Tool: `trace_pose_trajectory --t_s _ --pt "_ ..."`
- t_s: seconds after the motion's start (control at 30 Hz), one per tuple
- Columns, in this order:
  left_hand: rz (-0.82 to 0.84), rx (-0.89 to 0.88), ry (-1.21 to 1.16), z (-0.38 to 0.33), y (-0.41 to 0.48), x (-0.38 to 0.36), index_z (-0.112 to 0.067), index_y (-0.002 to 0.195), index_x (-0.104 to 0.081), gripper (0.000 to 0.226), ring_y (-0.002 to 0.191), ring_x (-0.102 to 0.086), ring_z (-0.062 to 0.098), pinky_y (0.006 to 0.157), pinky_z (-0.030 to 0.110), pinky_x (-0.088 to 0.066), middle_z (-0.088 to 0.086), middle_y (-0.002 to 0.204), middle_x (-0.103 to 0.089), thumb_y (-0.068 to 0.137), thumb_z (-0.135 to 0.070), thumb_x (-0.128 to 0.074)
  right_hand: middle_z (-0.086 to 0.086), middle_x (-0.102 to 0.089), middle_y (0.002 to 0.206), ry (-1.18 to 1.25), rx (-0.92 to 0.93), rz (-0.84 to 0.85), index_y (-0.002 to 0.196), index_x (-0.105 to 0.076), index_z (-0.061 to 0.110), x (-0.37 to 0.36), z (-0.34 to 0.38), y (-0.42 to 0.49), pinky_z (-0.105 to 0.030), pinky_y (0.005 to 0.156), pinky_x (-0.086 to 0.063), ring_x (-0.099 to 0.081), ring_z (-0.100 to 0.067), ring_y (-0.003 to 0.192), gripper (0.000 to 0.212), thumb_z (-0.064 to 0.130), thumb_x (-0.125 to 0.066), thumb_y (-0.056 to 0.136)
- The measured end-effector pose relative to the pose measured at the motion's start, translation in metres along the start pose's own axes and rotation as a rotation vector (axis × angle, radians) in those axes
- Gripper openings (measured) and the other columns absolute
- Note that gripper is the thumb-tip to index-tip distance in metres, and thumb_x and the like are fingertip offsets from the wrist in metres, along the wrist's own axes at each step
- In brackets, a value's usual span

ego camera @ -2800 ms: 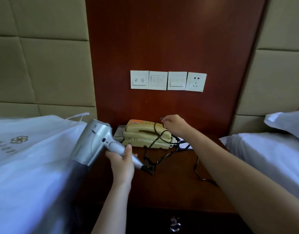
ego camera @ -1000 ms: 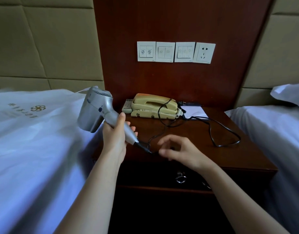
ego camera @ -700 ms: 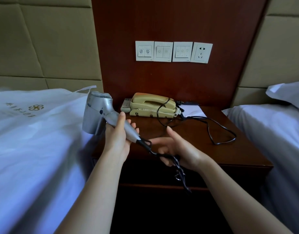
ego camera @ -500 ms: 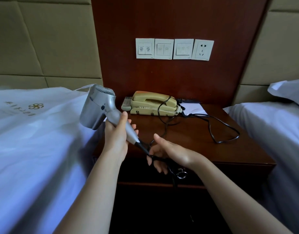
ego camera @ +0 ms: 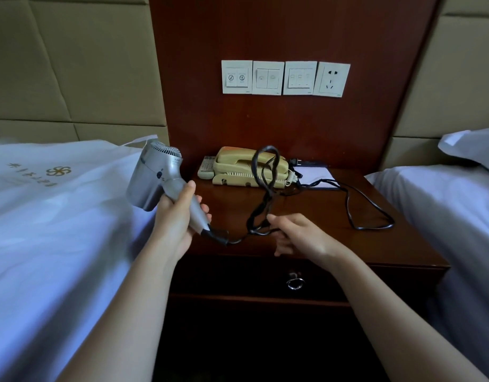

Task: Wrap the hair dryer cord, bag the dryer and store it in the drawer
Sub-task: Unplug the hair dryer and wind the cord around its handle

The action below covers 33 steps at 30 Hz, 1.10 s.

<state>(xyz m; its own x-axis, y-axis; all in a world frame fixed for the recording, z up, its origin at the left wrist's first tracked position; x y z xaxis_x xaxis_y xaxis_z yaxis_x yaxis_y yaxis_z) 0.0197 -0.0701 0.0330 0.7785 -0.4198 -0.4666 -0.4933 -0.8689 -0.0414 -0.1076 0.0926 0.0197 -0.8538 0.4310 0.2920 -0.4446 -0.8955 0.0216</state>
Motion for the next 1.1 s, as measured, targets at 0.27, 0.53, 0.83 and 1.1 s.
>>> trace_pose_trajectory --t_s 0.27,0.53,0.83,1.1 --pt "-0.077 -0.144 0.121 -0.008 0.007 0.01 -0.013 0.084 -0.05 0.013 0.051 -0.048 0.014 0.041 0.02 -0.046 0.003 0.071 -0.048 0.095 -0.019 -0.053 0.008 -0.024 0.051 0.321 -0.14 -0.25 0.065 -0.041 0.018 0.03 -0.011 0.001 -0.025 0.057 -0.051 -0.024 -0.006 0.038 0.033 0.028 -0.048 0.096" --pt "-0.068 -0.224 0.346 -0.001 0.018 0.025 -0.012 0.091 -0.046 0.013 0.053 -0.052 0.019 0.038 0.021 -0.047 0.004 0.073 -0.05 0.093 -0.019 -0.056 -0.005 -0.047 0.073 0.977 -0.252 -0.629 0.081 -0.049 0.005 0.064 -0.024 -0.002 -0.025 0.052 -0.058 -0.033 -0.003 0.028 0.019 0.015 -0.047 0.097" --pt "0.014 -0.203 0.491 0.015 0.008 0.013 -0.008 0.108 -0.045 0.024 0.055 -0.055 0.02 0.039 0.023 -0.05 0.006 0.077 -0.054 0.092 -0.02 -0.058 -0.009 -0.049 0.07 1.208 -0.186 -0.646 0.121 -0.045 0.001 0.06 -0.025 -0.002 -0.049 0.092 -0.048 -0.064 -0.032 0.095 0.025 0.012 -0.036 0.1" --pt "0.081 -0.176 0.436 0.041 0.002 -0.016 -0.007 0.108 -0.046 0.025 0.041 -0.055 0.008 0.039 0.024 -0.047 0.006 0.074 -0.054 0.091 -0.02 -0.059 0.004 -0.029 0.149 0.363 0.049 -0.324 0.149 0.008 0.015 0.0 -0.011 -0.001 -0.027 0.107 -0.032 -0.037 -0.012 0.132 0.079 0.011 -0.05 0.095"
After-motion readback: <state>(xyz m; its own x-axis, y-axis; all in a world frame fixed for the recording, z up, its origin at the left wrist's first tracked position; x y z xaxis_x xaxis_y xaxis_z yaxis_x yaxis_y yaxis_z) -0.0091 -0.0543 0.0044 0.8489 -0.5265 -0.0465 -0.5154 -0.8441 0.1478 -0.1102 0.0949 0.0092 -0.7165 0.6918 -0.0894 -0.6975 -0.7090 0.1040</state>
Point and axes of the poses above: each hand's wrist, its own y-axis towards the middle knuckle, its own x-axis out of the back of the hand, z = x × y, the point moved 2 cm from there along y, towards the middle knuckle
